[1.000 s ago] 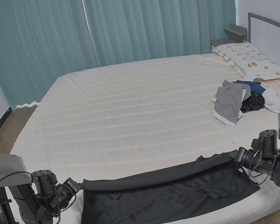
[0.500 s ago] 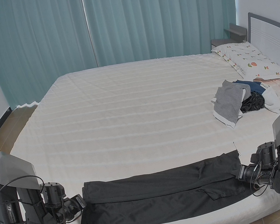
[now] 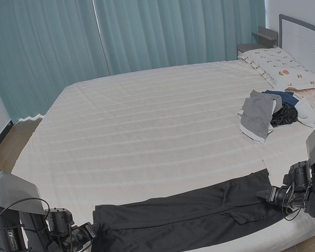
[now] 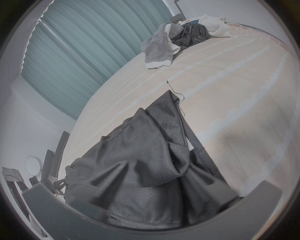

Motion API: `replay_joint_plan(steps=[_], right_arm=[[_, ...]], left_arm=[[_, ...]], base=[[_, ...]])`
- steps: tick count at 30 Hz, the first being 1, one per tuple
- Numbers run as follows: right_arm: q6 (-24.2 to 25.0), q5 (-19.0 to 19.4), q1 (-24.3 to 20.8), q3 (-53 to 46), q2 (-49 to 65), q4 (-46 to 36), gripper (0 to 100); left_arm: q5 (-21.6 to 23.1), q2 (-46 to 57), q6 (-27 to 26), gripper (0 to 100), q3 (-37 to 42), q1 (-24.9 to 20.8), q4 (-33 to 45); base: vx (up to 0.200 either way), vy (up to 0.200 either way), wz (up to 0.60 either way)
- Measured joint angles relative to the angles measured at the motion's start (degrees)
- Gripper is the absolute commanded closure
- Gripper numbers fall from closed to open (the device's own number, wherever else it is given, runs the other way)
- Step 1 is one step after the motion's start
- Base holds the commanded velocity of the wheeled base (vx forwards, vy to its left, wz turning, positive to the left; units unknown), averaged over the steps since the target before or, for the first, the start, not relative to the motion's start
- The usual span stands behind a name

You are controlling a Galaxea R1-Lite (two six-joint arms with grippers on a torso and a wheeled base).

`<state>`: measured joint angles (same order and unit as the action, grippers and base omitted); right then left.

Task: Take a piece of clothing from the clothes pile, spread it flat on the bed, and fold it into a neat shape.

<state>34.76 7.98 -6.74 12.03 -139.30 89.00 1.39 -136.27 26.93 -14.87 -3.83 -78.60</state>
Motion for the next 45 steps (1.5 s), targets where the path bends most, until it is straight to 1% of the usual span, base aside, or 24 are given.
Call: replay_joint_plan(steps=[4, 8, 12, 17, 19, 21, 26, 33, 38, 39, 43, 45], right_arm=[[0.61, 0.00, 0.22, -0.33, 0.72, -0.02, 0], [3.61, 0.06, 0.88, -0.44, 2.17, 0.00, 0], [5.14, 0.17, 1.51, -0.54, 3.36, -0.02, 0], [5.72, 0.63, 2.23, -0.57, 4.27, -0.05, 0], [5.83, 0.79, 2.41, -0.68, 4.44, -0.02, 0], [5.84, 0.88, 2.45, -0.74, 4.57, -0.05, 0], [5.91, 0.88, 2.72, -1.10, 5.21, -0.05, 0], [5.89, 0.93, 4.92, -2.45, 8.11, -0.05, 0], [5.83, 0.94, 6.33, -2.67, 9.12, -0.05, 0], [5.80, 0.94, 6.45, -2.67, 9.23, -0.02, 0], [5.69, 0.96, 6.81, -2.76, 9.56, -0.02, 0], [5.56, 0.93, 6.95, -2.86, 9.67, -0.02, 0]], left_arm=[[0.28, 1.73, -0.85, 0, 1.01, 0.41, -0.22], [1.61, 3.91, -1.04, 0, 1.57, 1.30, -0.28], [6.62, 5.42, -2.08, 0, 3.30, 1.82, -0.37], [13.39, 6.19, -8.87, 0, 7.08, 2.78, -0.83], [15.80, 6.30, -10.20, 0, 8.77, 3.30, -1.07], [16.86, 6.33, -11.23, 0, 9.62, 3.62, -1.15], [17.05, 5.25, -13.63, 0, 10.61, 4.01, -1.21], [16.68, 2.80, -14.35, 0, 10.25, 4.01, -1.71], [16.42, 0.40, -14.45, 0, 10.36, 3.83, -5.94], [16.20, -0.21, -14.46, 100, 10.52, 3.80, -6.88], [13.56, -2.74, -15.32, 100, 11.59, 3.80, -10.11], [12.62, -3.60, -16.18, 100, 12.26, 3.80, -10.29]], base=[[0.000, 0.000, 0.00], [0.000, 0.000, 0.00], [0.000, 0.000, 0.00], [0.000, 0.000, 0.00], [0.000, 0.000, 0.00], [0.000, 0.000, 0.00], [0.000, 0.000, 0.00], [0.000, 0.000, 0.00], [0.000, 0.000, 0.00], [0.000, 0.000, 0.00], [0.000, 0.000, 0.00], [0.000, 0.000, 0.00]])
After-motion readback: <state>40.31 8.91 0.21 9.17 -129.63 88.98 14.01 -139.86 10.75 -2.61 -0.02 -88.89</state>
